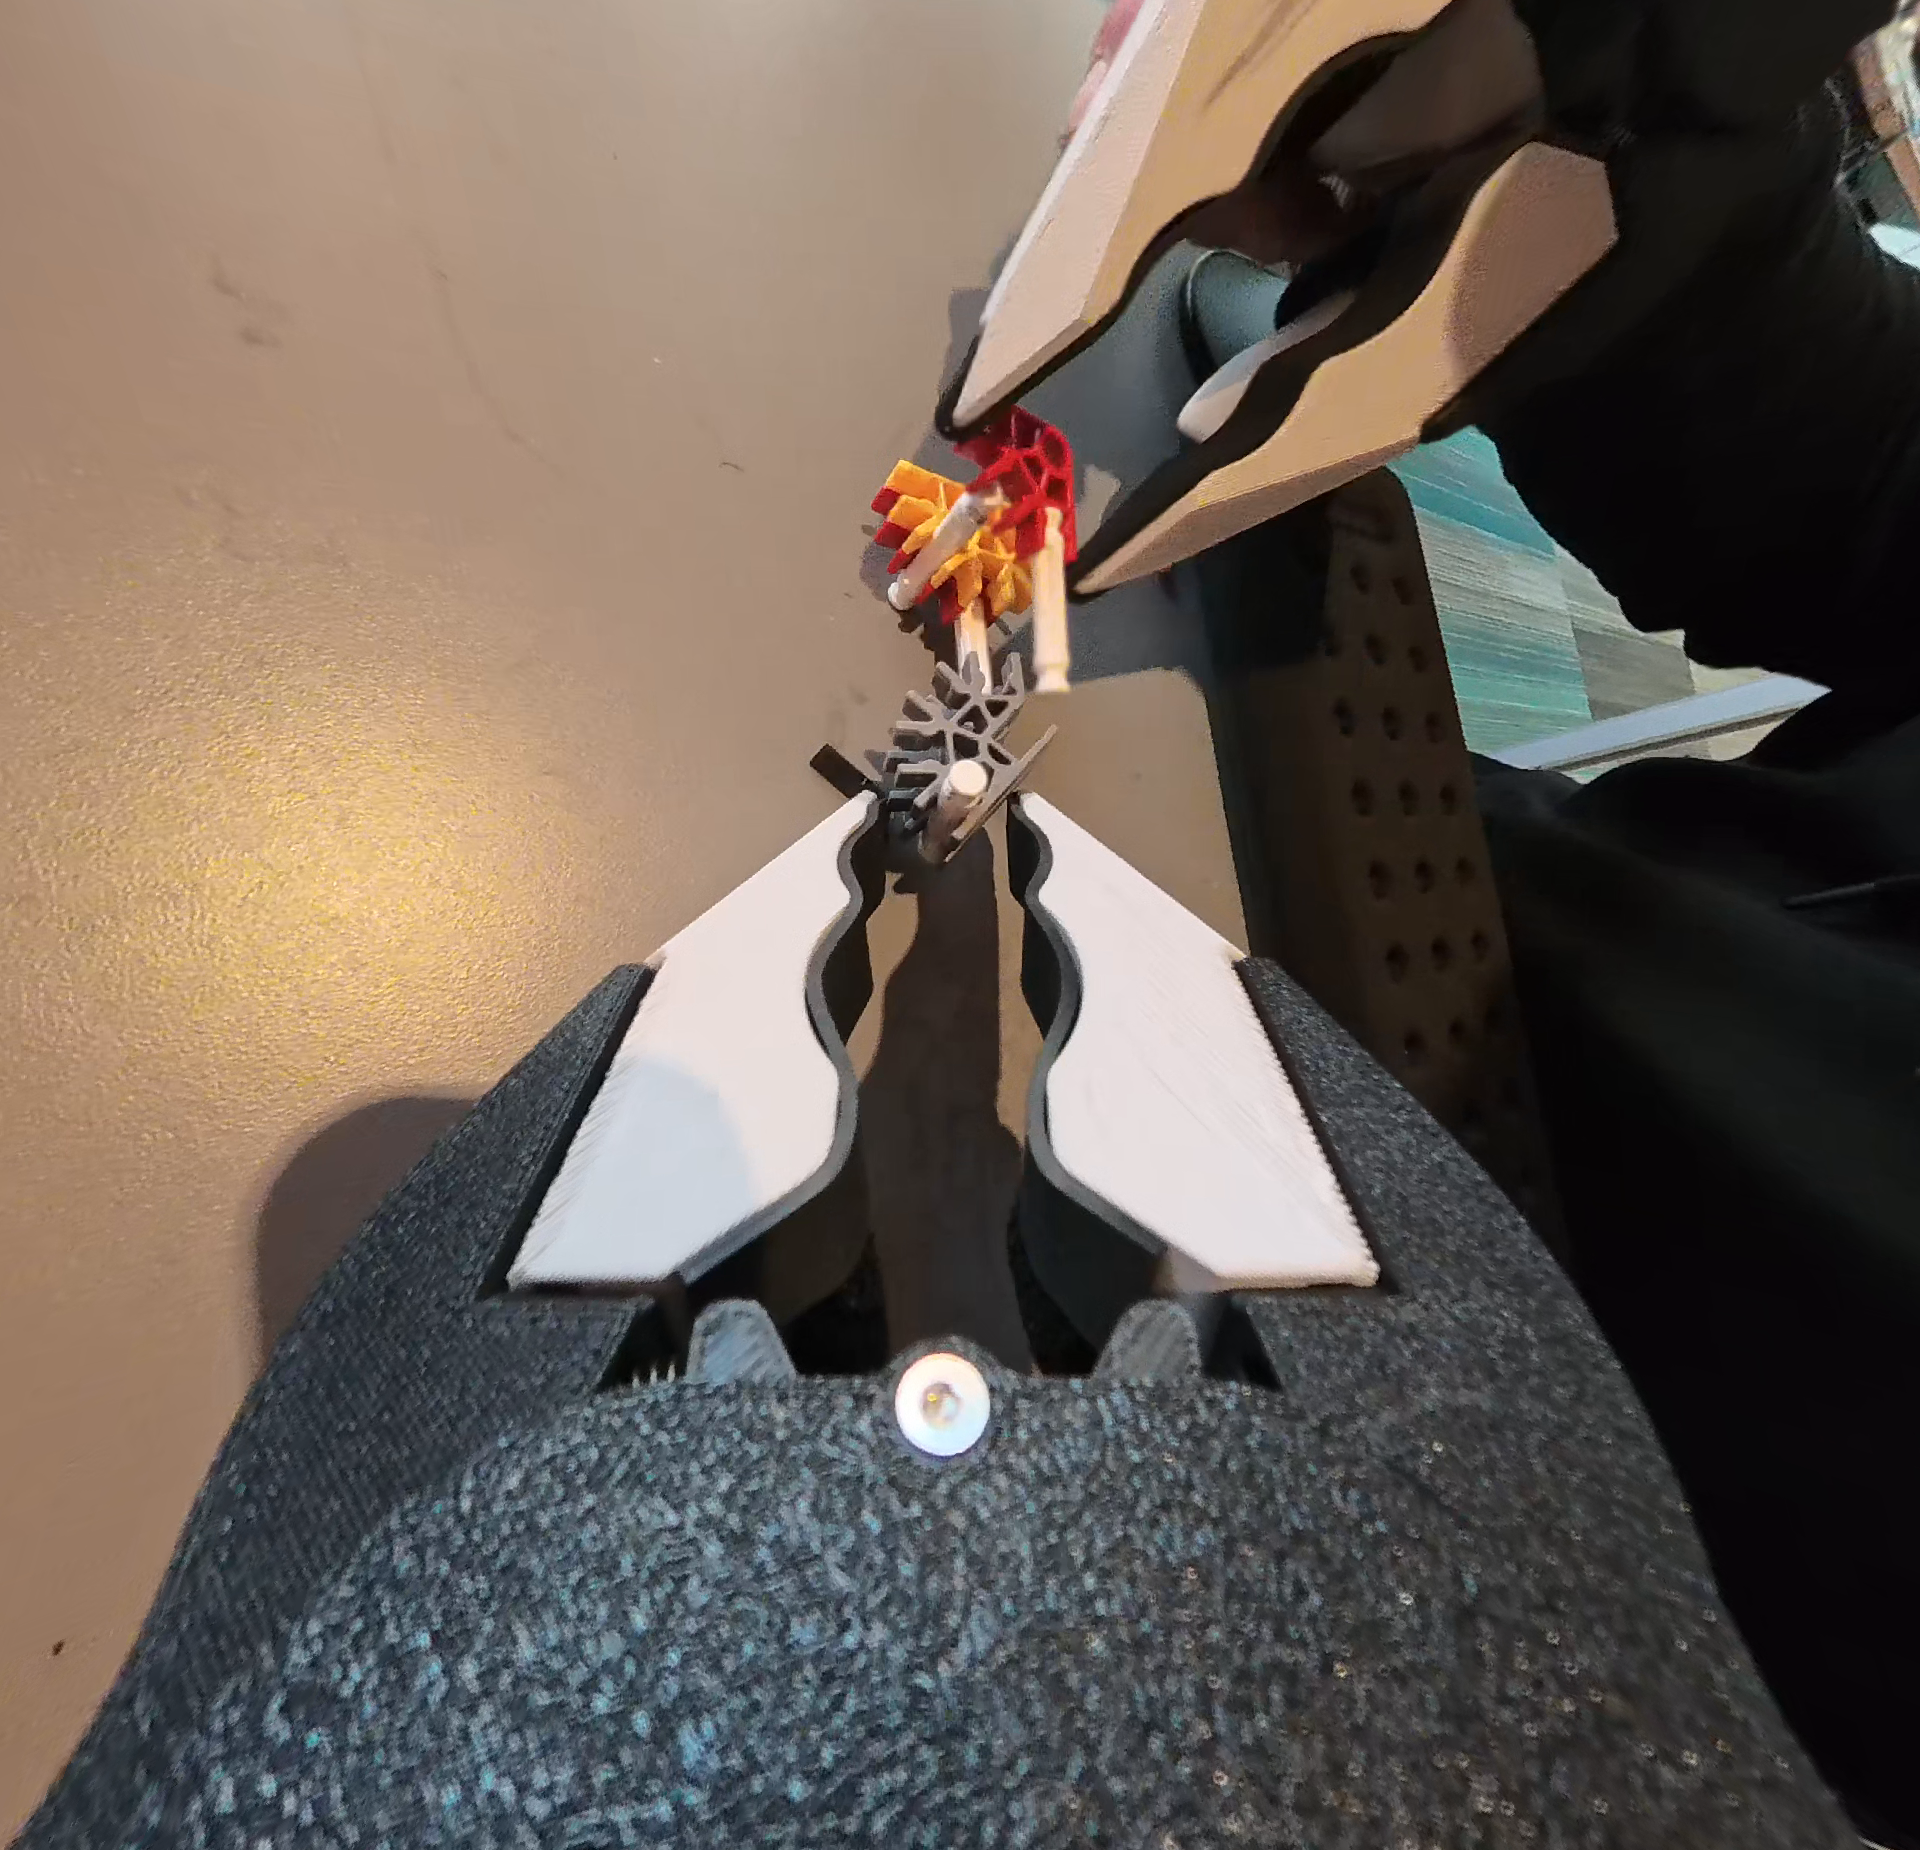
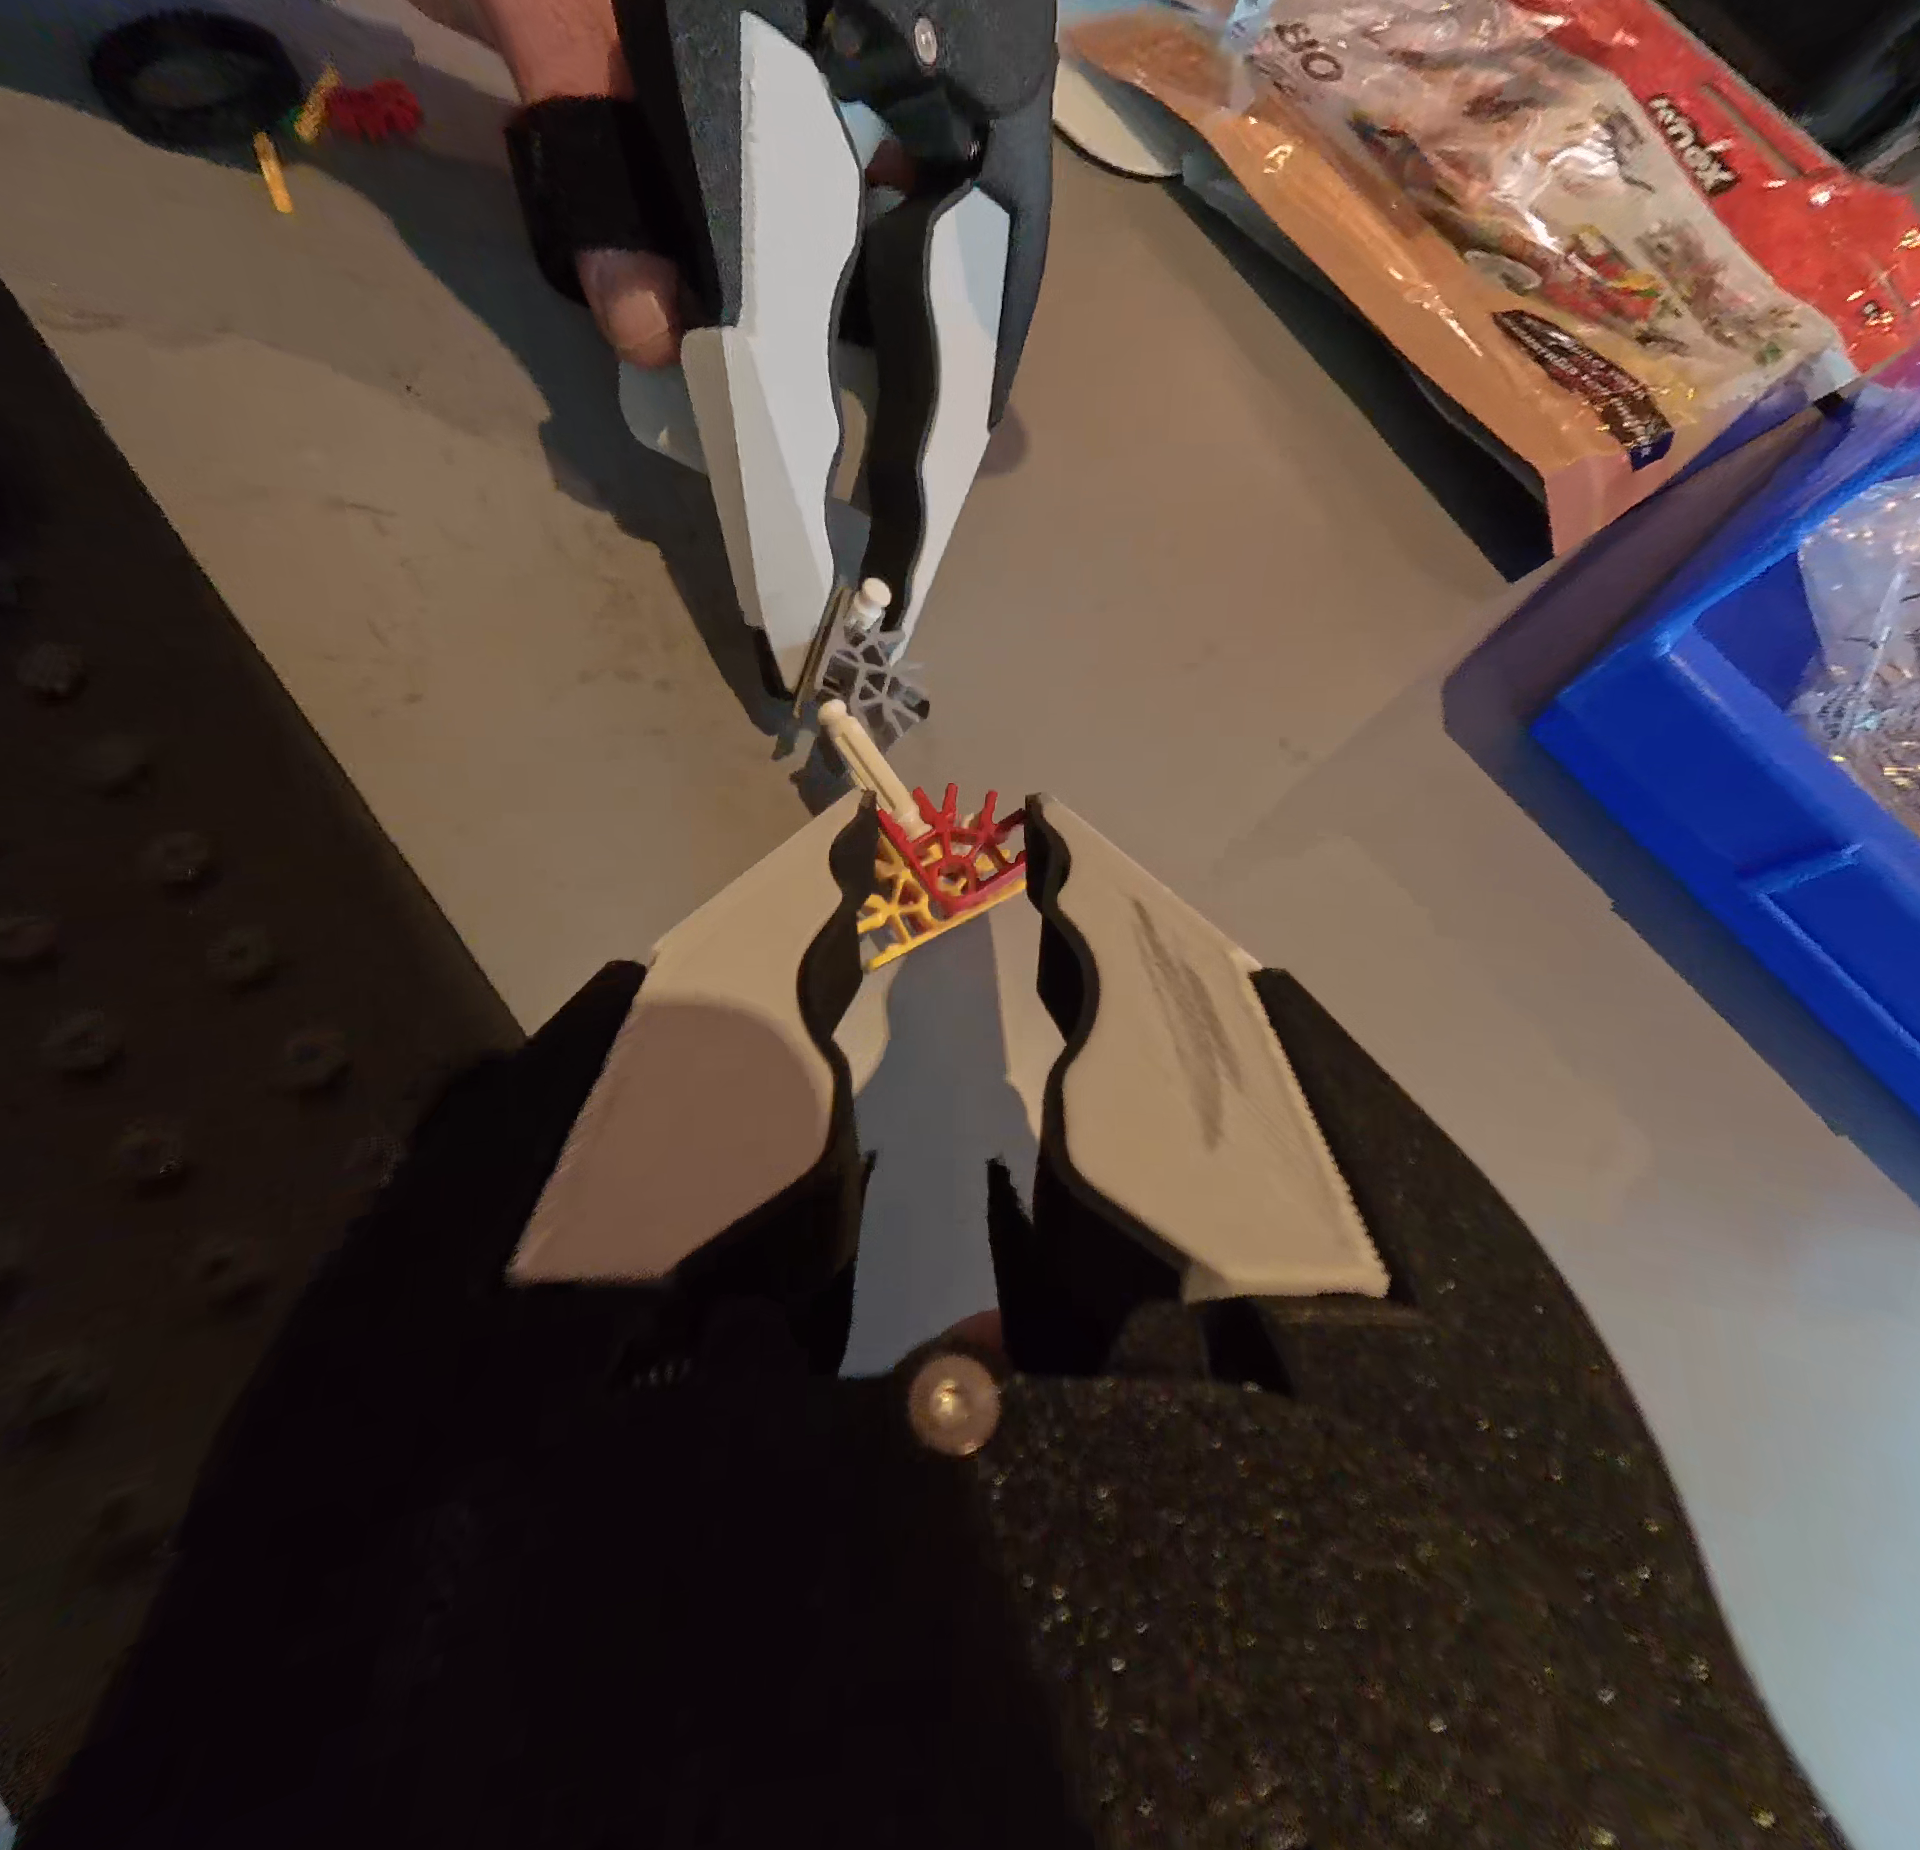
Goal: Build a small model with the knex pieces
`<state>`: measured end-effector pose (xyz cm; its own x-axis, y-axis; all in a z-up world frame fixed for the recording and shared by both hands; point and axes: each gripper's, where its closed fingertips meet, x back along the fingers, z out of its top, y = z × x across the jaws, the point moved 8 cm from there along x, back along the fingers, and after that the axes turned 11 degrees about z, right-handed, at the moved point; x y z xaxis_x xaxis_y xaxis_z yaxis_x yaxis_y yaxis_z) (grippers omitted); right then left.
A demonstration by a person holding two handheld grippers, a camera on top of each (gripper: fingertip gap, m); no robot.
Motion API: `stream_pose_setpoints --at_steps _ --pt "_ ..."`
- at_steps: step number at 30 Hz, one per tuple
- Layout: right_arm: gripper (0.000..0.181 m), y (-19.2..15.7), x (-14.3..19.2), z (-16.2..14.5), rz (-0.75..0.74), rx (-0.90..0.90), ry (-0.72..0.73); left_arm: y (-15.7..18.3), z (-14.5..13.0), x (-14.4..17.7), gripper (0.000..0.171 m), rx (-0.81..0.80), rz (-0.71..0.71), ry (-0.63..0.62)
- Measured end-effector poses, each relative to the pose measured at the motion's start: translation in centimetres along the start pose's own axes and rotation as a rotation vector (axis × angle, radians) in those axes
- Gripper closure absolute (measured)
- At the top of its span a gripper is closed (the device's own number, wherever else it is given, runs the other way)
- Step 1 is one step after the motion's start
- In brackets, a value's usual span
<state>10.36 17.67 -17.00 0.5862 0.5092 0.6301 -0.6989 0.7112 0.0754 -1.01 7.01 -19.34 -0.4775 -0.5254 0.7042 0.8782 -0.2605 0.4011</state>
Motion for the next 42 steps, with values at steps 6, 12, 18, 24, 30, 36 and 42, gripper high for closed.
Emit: stream_pose_setpoints --at_steps 6,12,18,24,30,36,42 --pt "0.154 0.2 0.0 -0.1 0.026 -0.038 0.031 0.0 0.0 0.0 0.15 -0.016 0.002 0.001" --pt "0.154 0.3 0.0 -0.4 0.021 -0.058 0.065 -0.6 0.8 1.1 0.126 0.011 0.043 0.063" --pt "0.154 0.3 -0.1 -0.4 0.027 -0.065 0.083 1.2 2.7 1.6 0.125 -0.154 0.06 0.162" --pt "0.154 0.4 -0.1 -0.4 0.03 -0.074 0.084 1.8 2.0 -1.0 0.134 -0.229 0.08 0.059" --pt "0.154 0.5 -0.1 -0.7 0.033 -0.089 0.081 2.0 1.6 -1.6 0.148 -0.249 0.089 0.032" --pt "0.154 0.6 -0.1 -0.3 0.036 -0.053 0.045 2.1 1.7 -1.8 0.149 -0.258 0.089 0.02" --pt "0.154 1.1 -0.1 0.5 0.1 -0.032 -0.067 2.2 1.7 -2.0 0.149 -0.276 0.096 0.005"
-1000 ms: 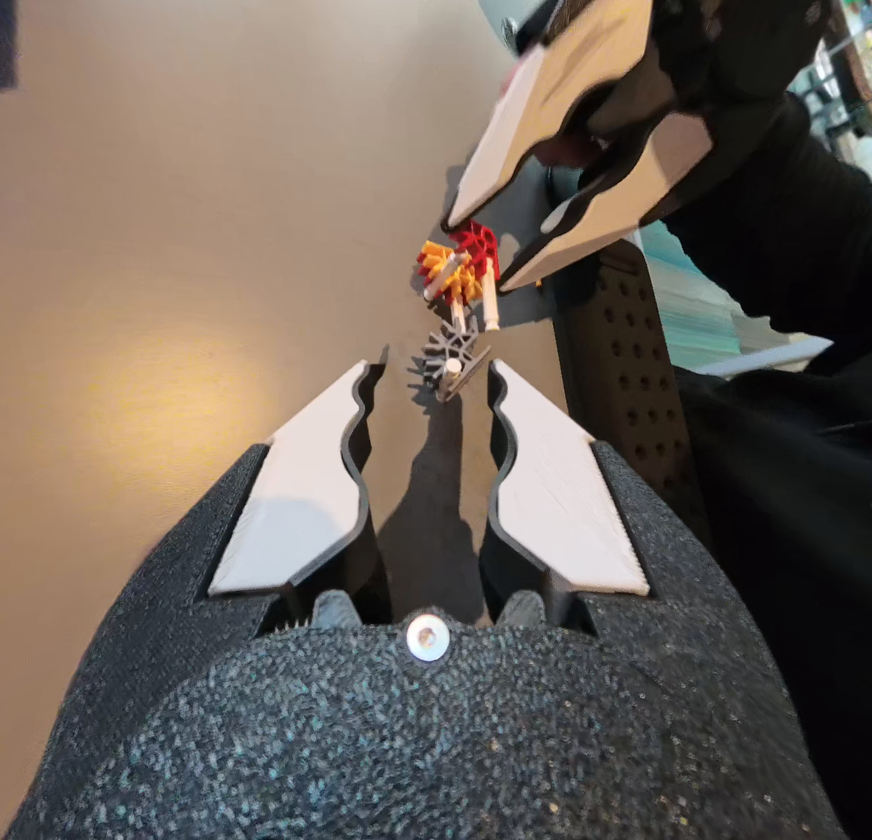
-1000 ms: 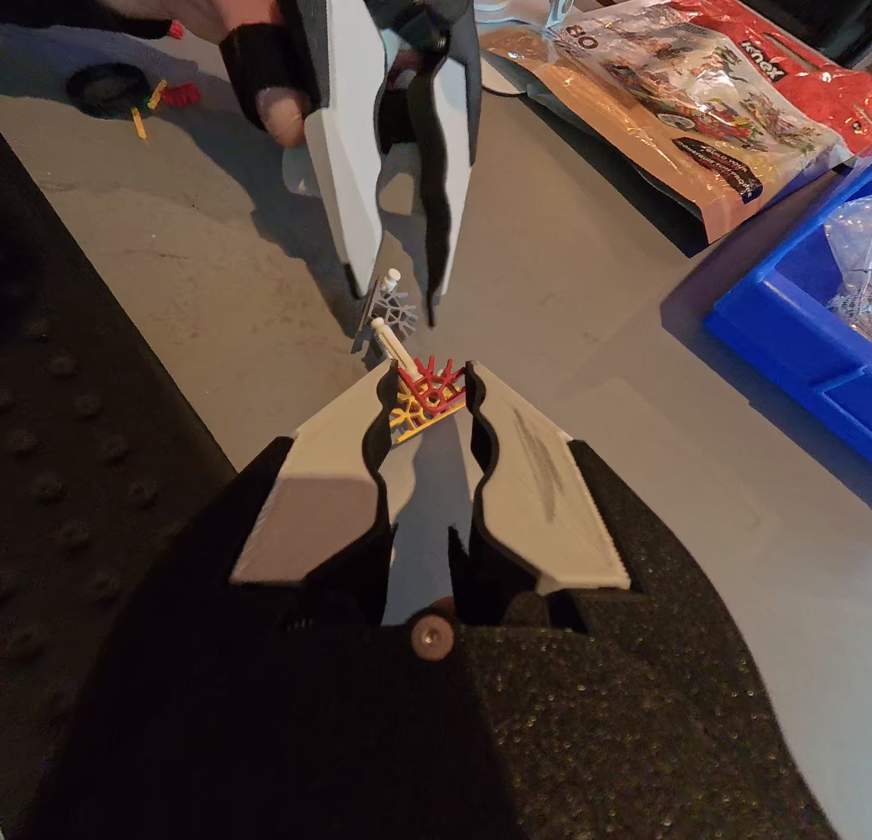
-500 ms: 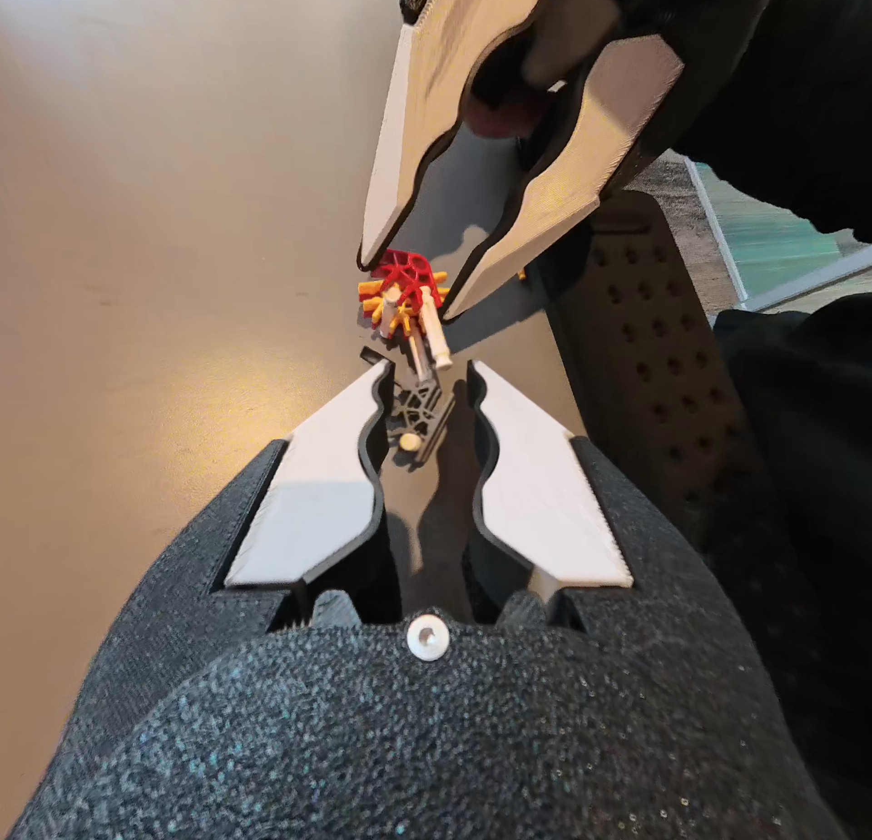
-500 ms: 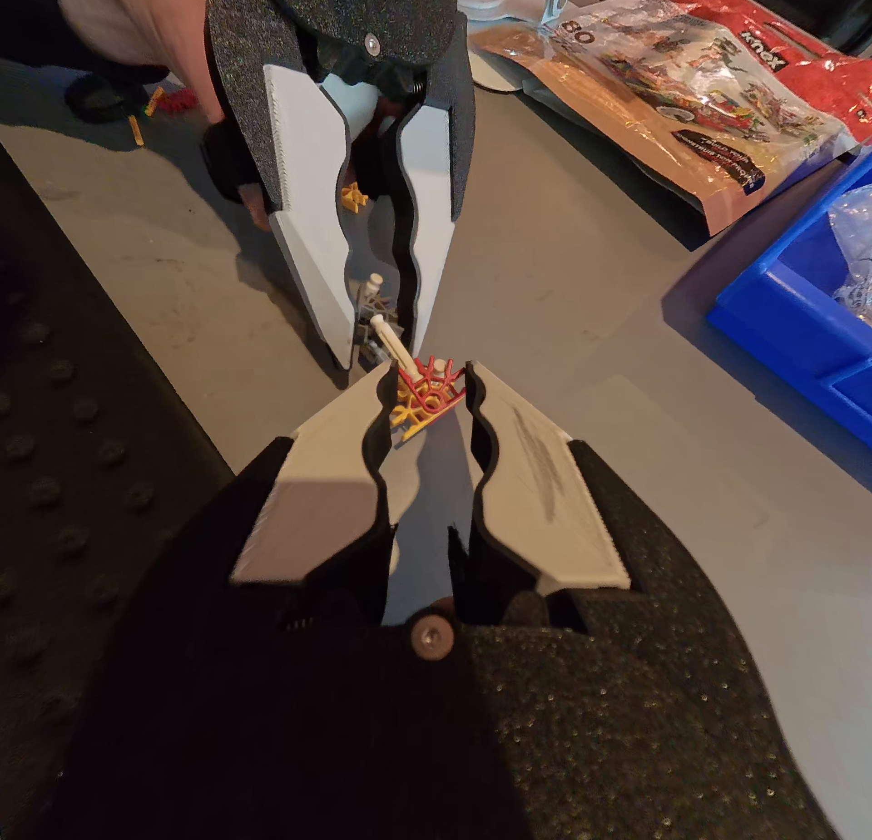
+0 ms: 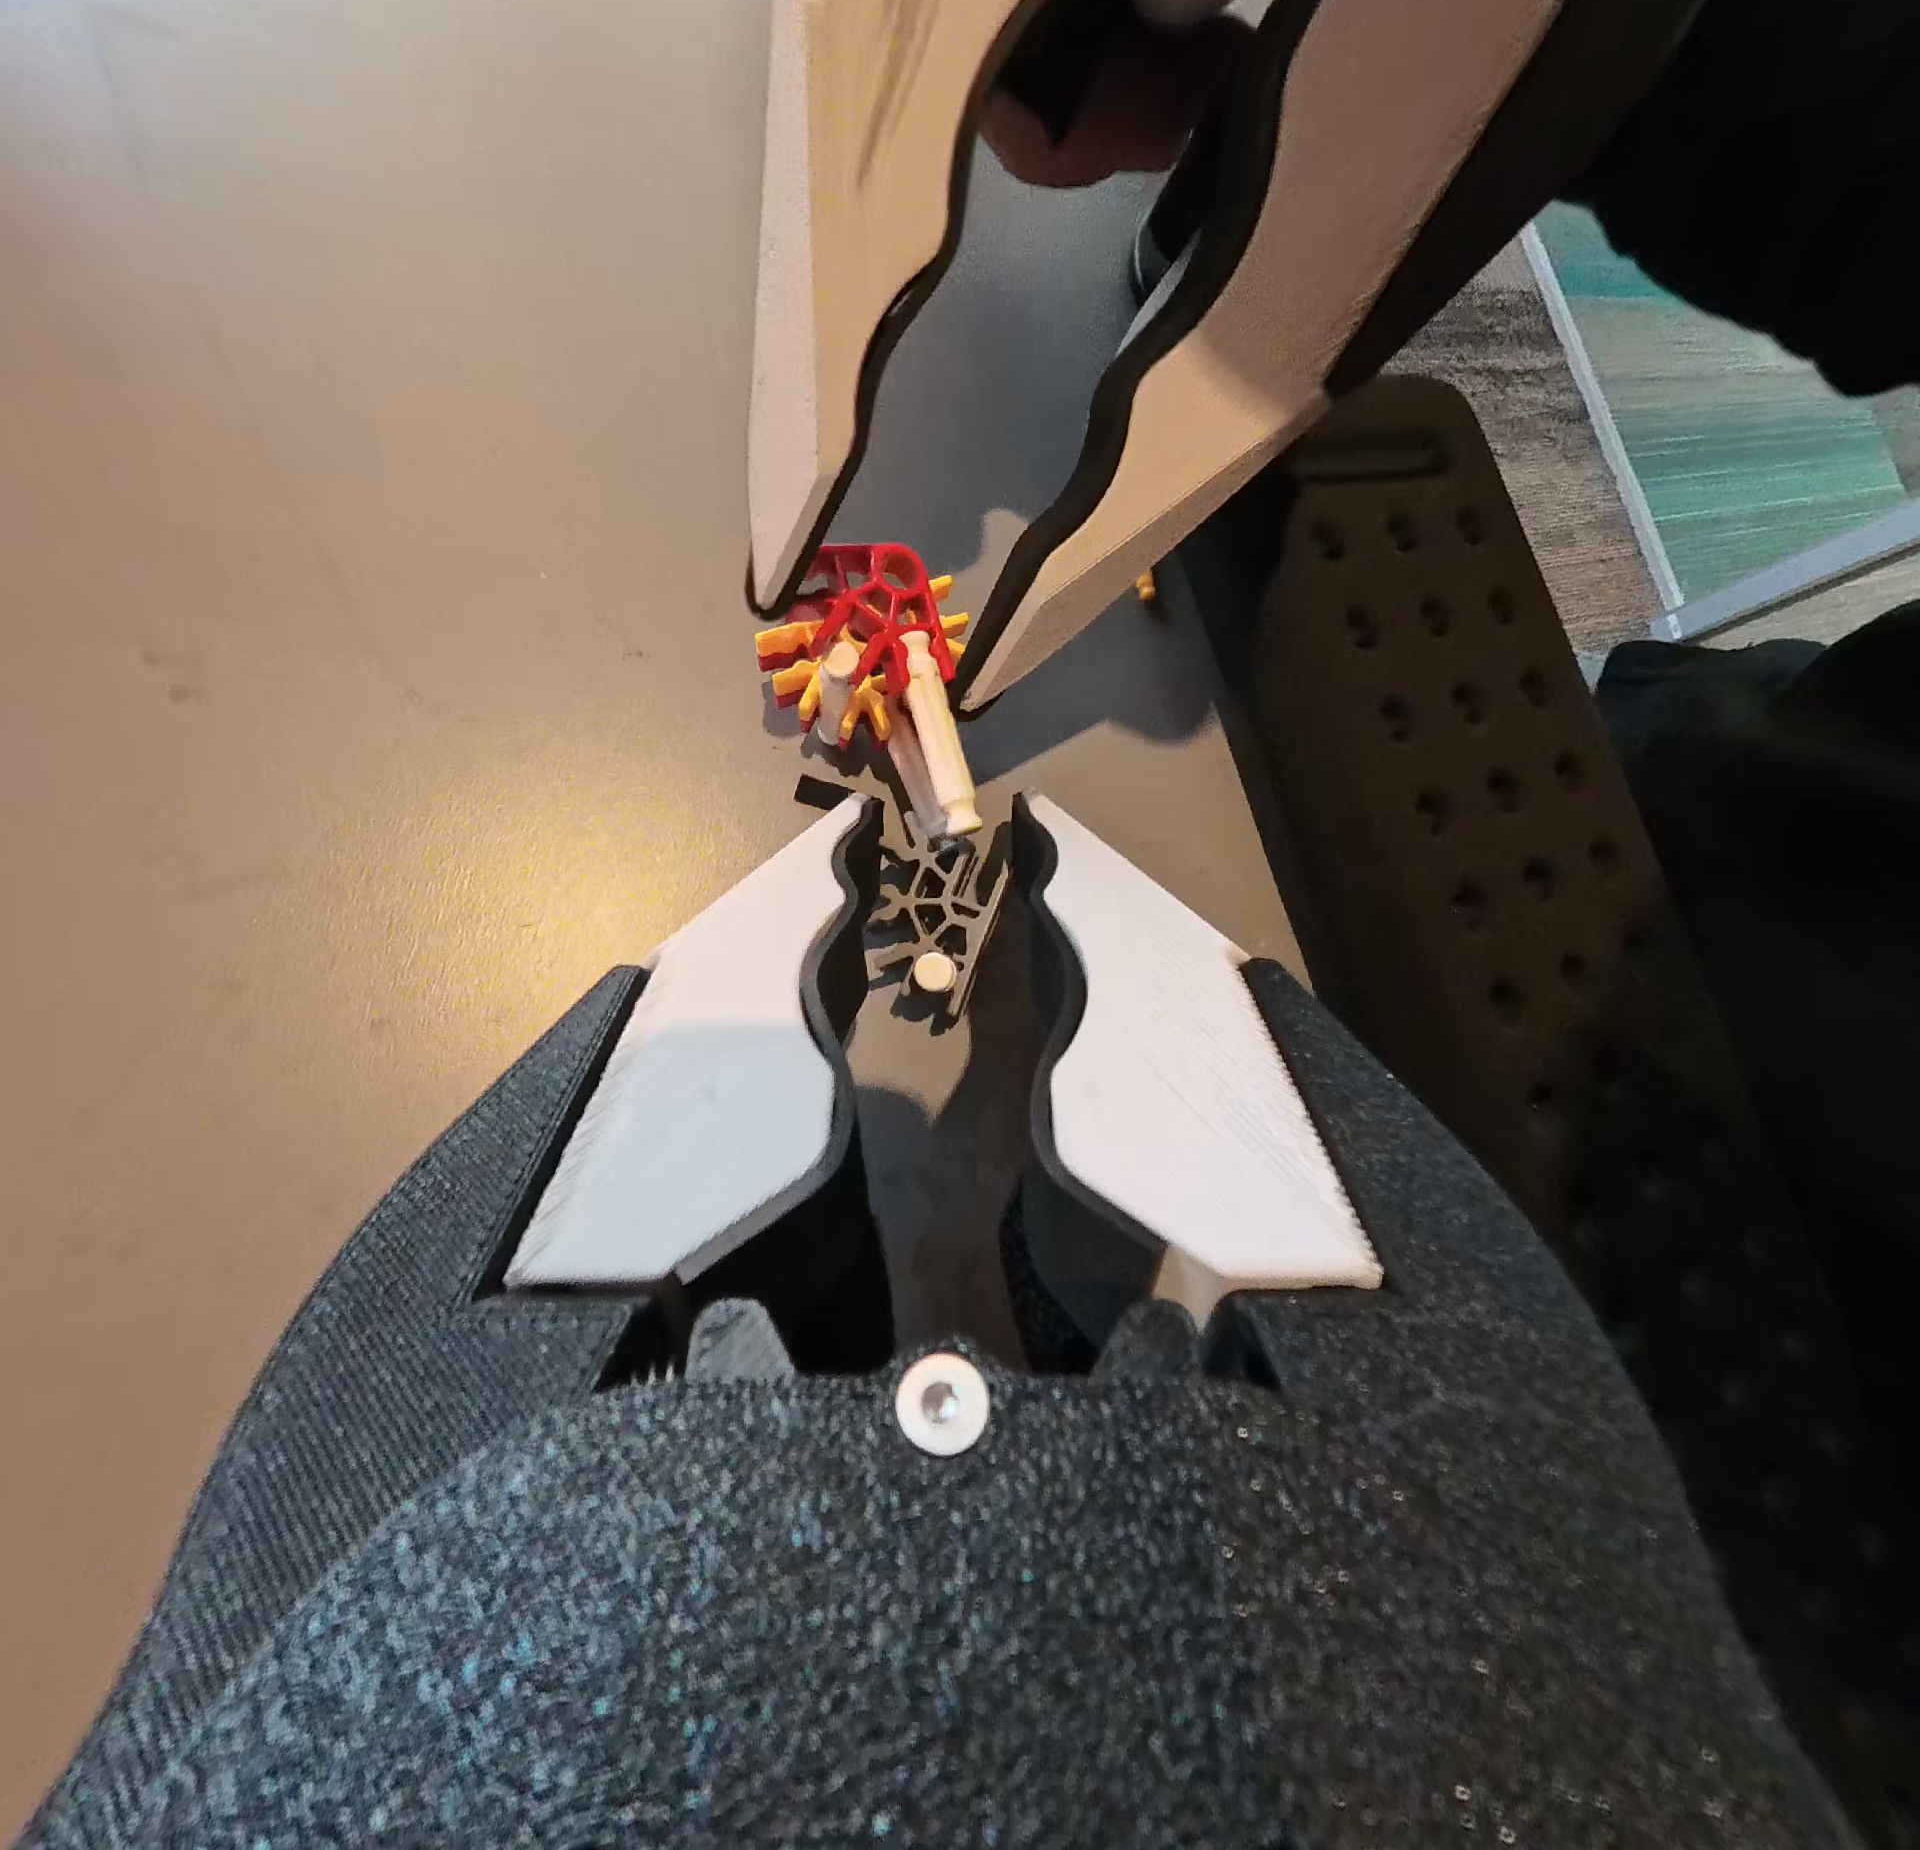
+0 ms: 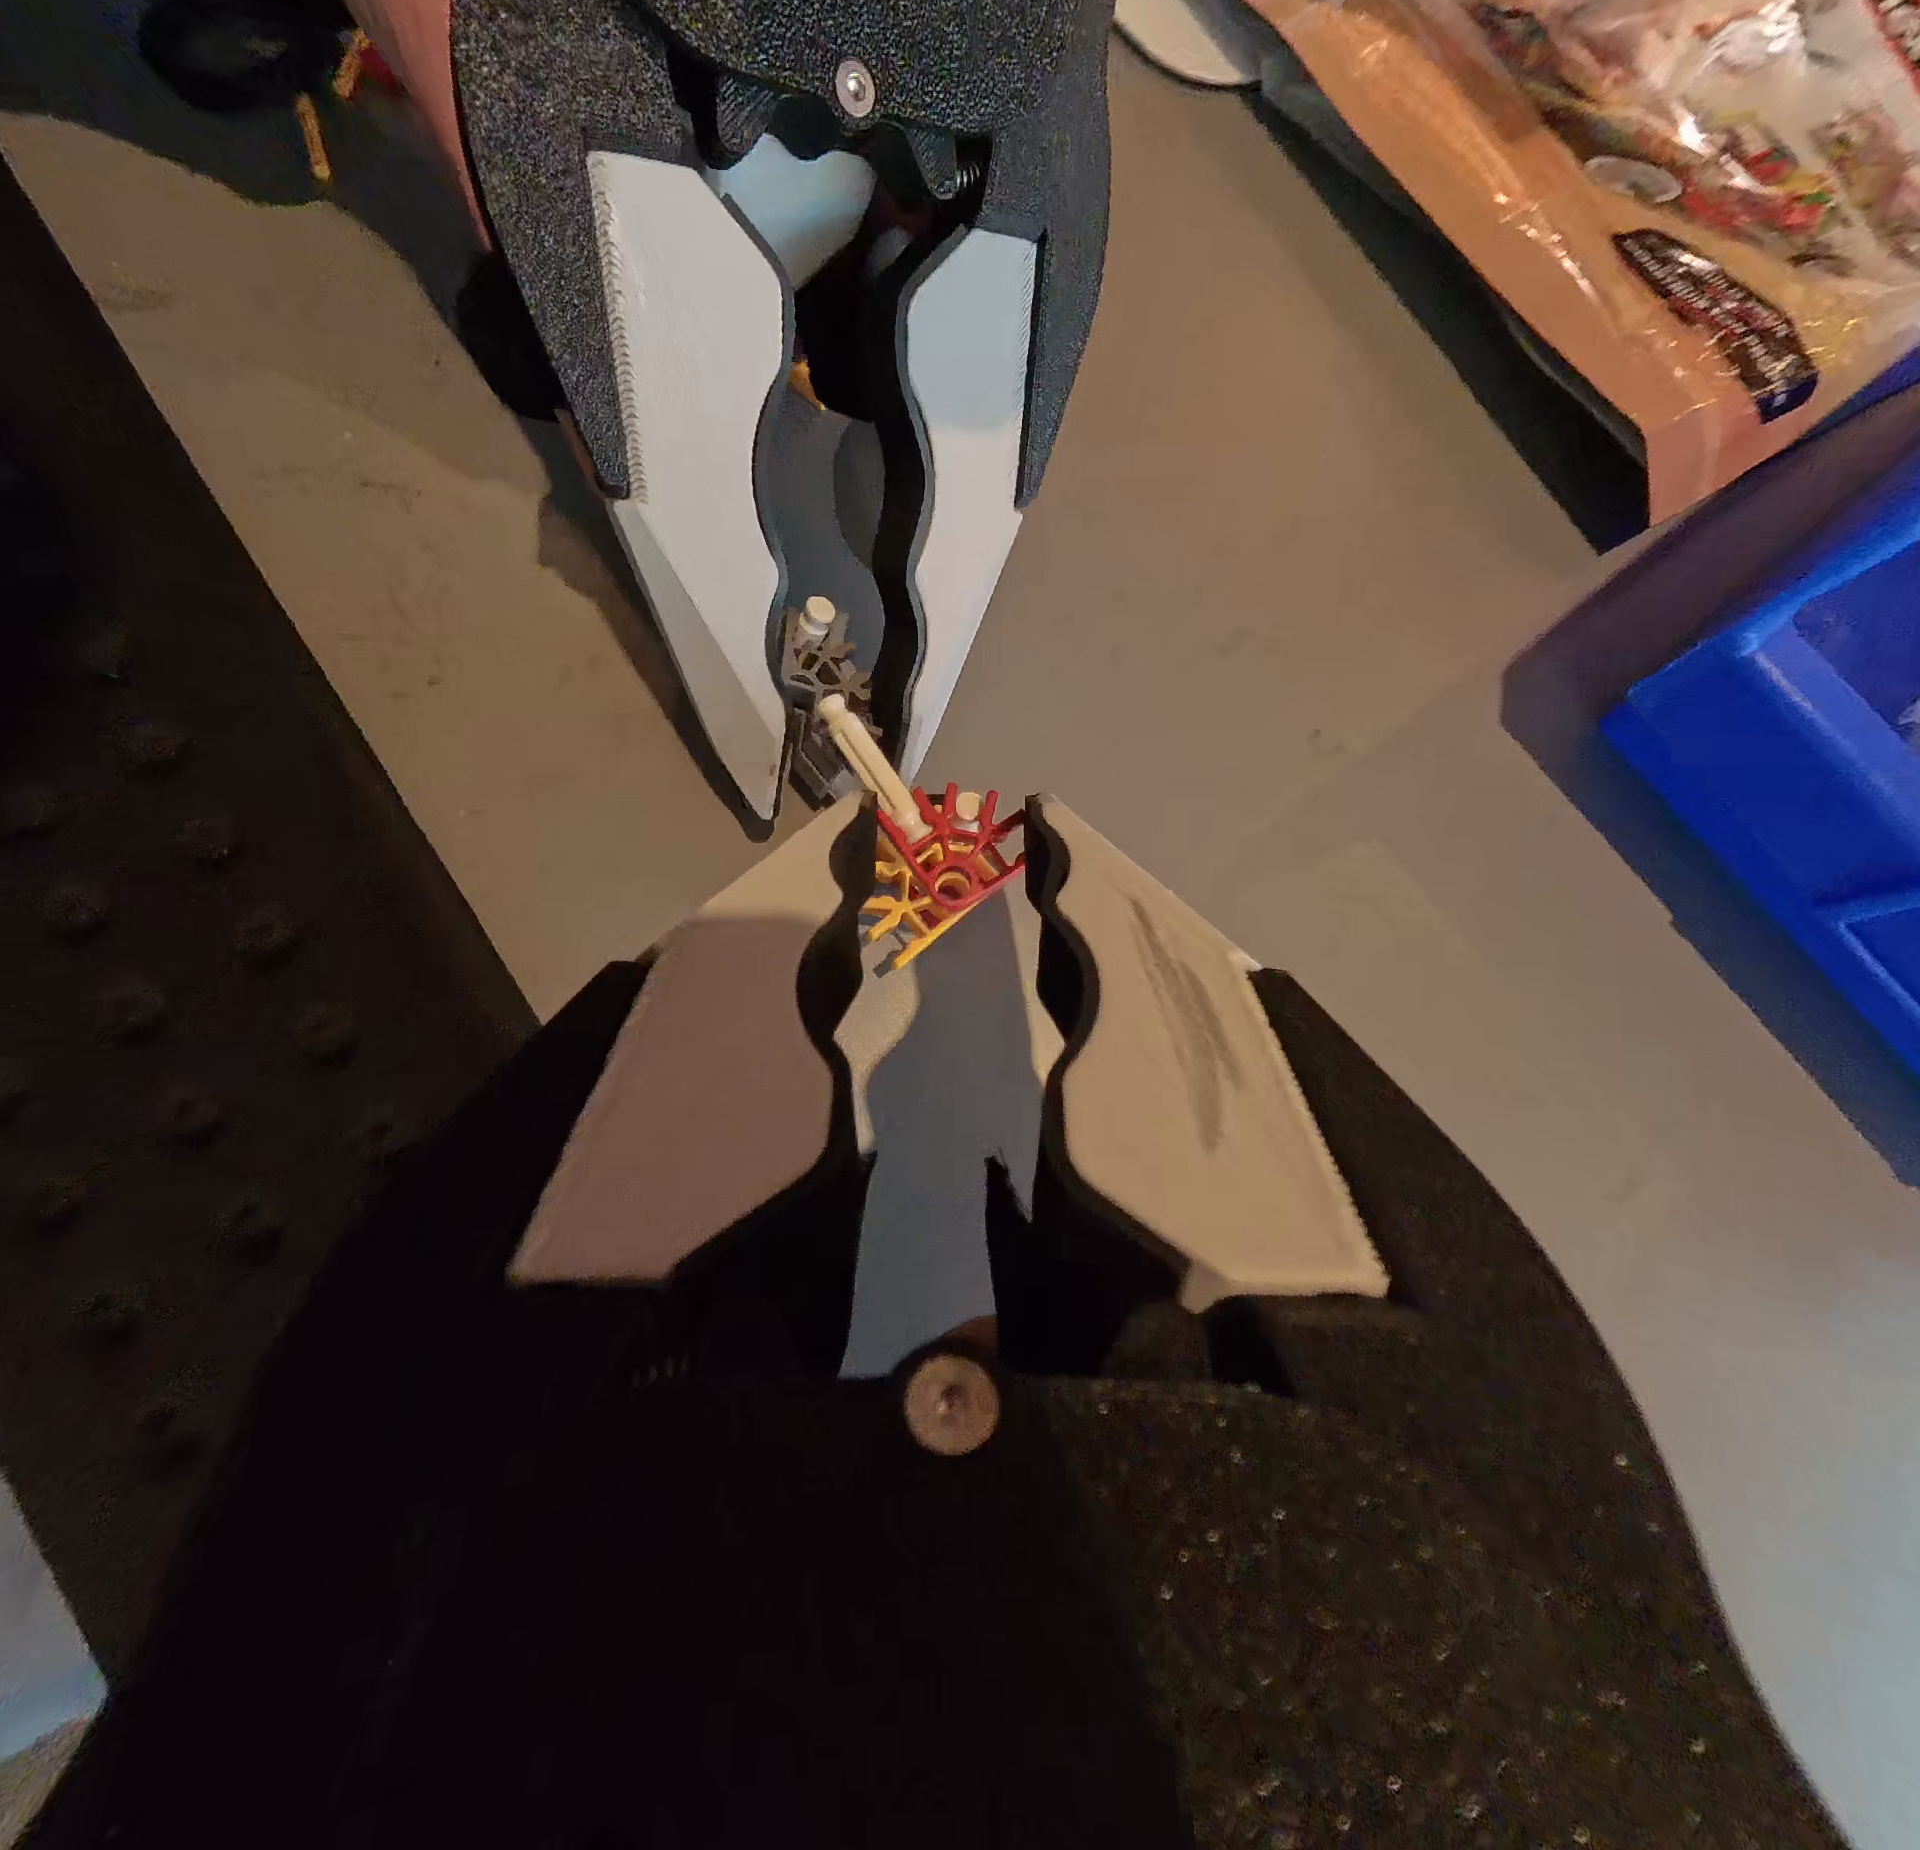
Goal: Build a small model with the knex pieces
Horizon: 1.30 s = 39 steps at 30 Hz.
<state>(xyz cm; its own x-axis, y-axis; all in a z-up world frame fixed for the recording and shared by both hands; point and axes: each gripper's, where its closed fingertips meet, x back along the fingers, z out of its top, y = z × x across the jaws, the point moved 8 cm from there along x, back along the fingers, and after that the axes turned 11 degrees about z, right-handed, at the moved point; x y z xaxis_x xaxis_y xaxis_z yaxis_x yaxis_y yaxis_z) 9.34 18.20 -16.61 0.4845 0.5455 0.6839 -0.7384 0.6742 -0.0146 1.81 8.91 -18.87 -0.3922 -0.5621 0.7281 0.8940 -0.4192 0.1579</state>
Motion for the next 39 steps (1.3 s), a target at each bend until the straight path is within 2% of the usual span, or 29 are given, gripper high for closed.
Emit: stream_pose_setpoints --at_steps 8,9,10,13,16,19,21,28,32,35,36,39 --pt "0.155 0.6 0.0 1.1 0.089 0.021 -0.148 0.2 0.1 0.0 0.148 -0.04 -0.009 0.002" --pt "0.155 0.6 0.0 1.1 0.093 0.019 -0.153 0.2 0.1 0.2 0.147 -0.031 -0.027 0.004" --pt "0.155 0.7 -0.1 1.1 0.089 0.015 -0.149 0.1 0.1 0.3 0.138 -0.009 -0.057 0.008" --pt "0.155 0.4 -0.6 0.6 0.083 0.015 -0.152 -0.5 0.4 1.2 0.124 0.053 -0.091 0.067" --pt "0.155 0.0 -1.7 -0.7 0.085 -0.007 -0.15 -0.9 0.7 1.6 0.13 0.092 -0.12 0.124" --pt "0.155 -0.6 -1.9 -0.7 0.08 -0.009 -0.078 0.0 0.4 0.4 0.13 0.056 -0.116 0.048" --pt "0.155 -0.8 -1.4 -0.6 0.067 -0.004 -0.056 0.3 0.7 0.2 0.13 0.045 -0.1 0.039" --pt "0.155 -0.9 2.2 -1.0 0.039 -0.051 0.041 1.7 1.5 0.2 0.116 0.048 -0.105 -0.012" --pt "0.154 -1.1 3.9 -1.8 0.005 -0.084 0.074 3.4 1.9 -1.0 0.118 0.023 -0.103 -0.061" --pt "0.154 -1.5 4.4 -2.8 -0.006 -0.106 0.081 4.1 1.9 -2.1 0.131 -0.013 -0.055 -0.09" --pt "0.154 -1.7 4.5 -3.0 -0.008 -0.107 0.083 4.1 2.1 -2.2 0.144 -0.031 -0.034 -0.088" --pt "0.154 -2.1 4.8 -3.3 -0.008 -0.111 0.093 4.4 2.5 -2.0 0.145 -0.161 0.079 -0.103"
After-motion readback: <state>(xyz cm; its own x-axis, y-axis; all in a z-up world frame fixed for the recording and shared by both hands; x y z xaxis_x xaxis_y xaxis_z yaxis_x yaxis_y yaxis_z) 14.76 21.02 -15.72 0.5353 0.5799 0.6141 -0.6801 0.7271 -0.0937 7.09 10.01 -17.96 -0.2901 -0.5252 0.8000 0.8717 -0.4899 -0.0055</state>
